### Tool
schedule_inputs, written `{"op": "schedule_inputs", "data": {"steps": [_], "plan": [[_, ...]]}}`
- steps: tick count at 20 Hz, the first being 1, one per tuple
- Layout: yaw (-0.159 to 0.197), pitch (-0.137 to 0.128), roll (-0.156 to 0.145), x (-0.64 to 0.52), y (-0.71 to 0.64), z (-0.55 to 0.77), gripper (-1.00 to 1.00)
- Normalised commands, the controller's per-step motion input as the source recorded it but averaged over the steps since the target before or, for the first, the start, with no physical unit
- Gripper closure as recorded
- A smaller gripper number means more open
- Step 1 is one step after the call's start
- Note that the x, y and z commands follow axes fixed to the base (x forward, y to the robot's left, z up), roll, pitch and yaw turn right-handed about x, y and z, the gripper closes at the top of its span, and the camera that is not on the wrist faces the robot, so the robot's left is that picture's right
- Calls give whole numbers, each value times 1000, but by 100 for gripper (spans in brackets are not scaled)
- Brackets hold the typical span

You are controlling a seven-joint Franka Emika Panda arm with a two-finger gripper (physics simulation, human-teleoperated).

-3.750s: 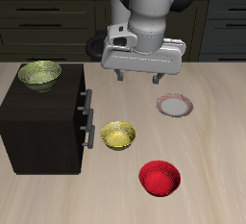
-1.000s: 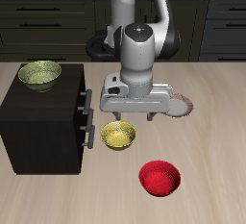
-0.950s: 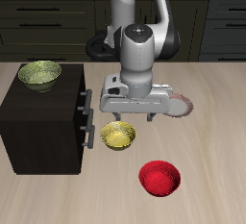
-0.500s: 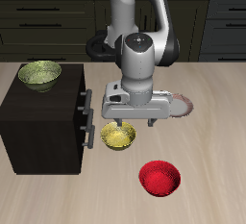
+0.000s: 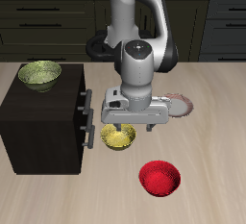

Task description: Place the yellow bowl on the plate

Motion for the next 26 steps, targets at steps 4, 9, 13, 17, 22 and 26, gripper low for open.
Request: {"op": "schedule_inputs", "data": {"steps": [4,9,13,17,22,26], "plan": [[-8,15,0,10,-35,-179,-100],[-12,38,0,-11,2,-250,-100],[-14,48,7,-20,38,-283,-100],[-3,39,-3,-40,-47,-300,-100],[-10,34,3,-28,-72,-162,-100],[-45,6,-16,-57,-51,-49,100]]}}
